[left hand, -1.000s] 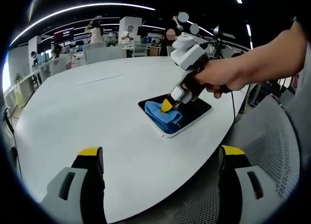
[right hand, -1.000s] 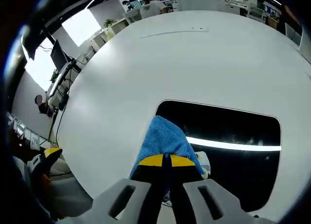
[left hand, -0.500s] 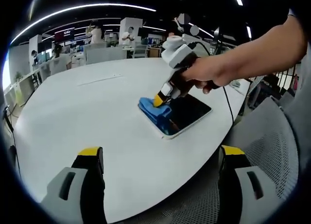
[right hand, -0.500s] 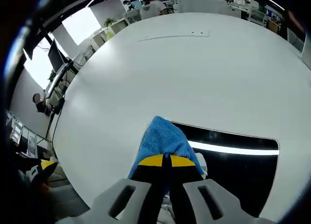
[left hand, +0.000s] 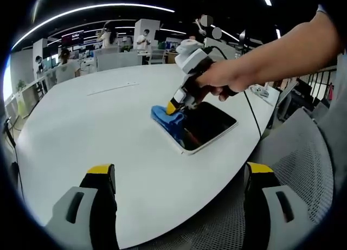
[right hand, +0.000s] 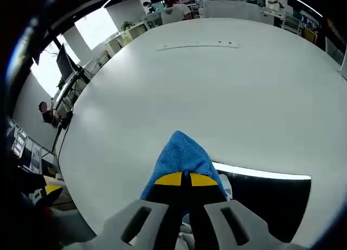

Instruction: Wipe the mirror surface with the cleaning cloth until all visible marks leave the cleaned area.

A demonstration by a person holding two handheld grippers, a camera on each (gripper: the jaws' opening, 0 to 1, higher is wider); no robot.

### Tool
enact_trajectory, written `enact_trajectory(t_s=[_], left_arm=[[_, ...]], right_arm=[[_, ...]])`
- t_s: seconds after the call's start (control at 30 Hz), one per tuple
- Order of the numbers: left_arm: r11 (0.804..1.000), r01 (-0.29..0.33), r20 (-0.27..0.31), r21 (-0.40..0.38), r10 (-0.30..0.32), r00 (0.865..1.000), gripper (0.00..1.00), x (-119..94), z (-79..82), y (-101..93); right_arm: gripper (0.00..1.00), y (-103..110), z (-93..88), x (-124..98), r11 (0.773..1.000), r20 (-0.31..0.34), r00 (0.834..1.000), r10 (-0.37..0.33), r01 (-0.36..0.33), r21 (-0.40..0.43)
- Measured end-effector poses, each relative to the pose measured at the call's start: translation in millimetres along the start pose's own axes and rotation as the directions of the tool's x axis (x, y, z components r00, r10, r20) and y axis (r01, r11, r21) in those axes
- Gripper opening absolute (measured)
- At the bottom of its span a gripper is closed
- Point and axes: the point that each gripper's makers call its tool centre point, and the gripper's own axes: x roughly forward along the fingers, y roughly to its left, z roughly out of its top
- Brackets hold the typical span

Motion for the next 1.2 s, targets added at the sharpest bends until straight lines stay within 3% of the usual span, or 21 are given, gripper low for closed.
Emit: enact_trajectory(t_s=[0.57, 0.73, 0.8, 0.87, 0.9, 1.2], left_arm=[[1.000, 0.003, -0.012, 0.008, -0.003, 1.000, 0.99, 0.9, -2.1, -0.3], [0.999, 0.025, -0.009, 0.044, -0.024, 1.000, 0.99, -0.8, -1.2, -5.7], [0.999, -0.001, -0.029, 0.054, 0.003, 1.000, 0.99, -1.7, -3.6, 1.7], [1.000, -0.030, 0.007, 0.003, 0.030, 1.000, 0.99, -3.1, 3.2, 11.3], [0.999, -0.032, -0.002, -0.010, 0.032, 0.999, 0.99, -3.8, 1.9, 13.2], [1.000, -0.019, 0.003, 0.010, 0.019, 1.000, 0.99, -2.3, 3.8, 8.0]], right_arm=[[0.00, -2.1, 3.4, 1.1, 1.000, 0.000, 1.000, 0.008, -0.008, 0.001], [0.00, -7.9, 2.4, 0.3, 1.000, -0.004, 1.000, -0.004, 0.004, -0.001], [0.00, -11.1, 1.4, -0.8, 1.000, -0.007, 1.000, -0.012, 0.012, -0.005], [0.00, -14.6, 0.6, -2.1, 1.000, -0.011, 1.000, -0.019, 0.019, -0.014], [0.00, -17.5, -0.1, -3.1, 1.000, -0.015, 1.000, -0.024, 0.024, -0.018], [0.00, -35.1, -3.6, -9.7, 0.997, -0.032, 0.998, -0.061, 0.060, -0.043]])
